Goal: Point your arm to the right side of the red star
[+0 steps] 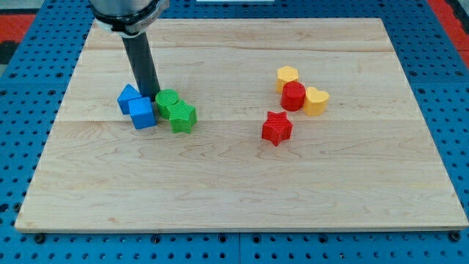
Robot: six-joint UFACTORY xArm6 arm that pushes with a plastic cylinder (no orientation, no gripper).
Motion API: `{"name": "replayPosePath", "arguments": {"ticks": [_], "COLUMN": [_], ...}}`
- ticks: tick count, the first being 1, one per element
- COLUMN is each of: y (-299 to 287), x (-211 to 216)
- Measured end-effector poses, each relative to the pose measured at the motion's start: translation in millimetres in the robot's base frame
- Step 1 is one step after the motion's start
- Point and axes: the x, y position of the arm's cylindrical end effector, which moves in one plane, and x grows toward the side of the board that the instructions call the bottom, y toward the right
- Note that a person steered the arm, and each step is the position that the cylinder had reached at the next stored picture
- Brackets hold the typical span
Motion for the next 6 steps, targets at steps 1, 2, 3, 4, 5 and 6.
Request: {"name": "replayPosePath", "arguments": {"ticks": [1, 2, 3, 4, 5, 6], "y": [33.4, 78.0, 110.5, 117.8, 119.6, 119.6], "x": [-4.6, -56.1, -57.6, -57.6, -57.6, -57.6]}}
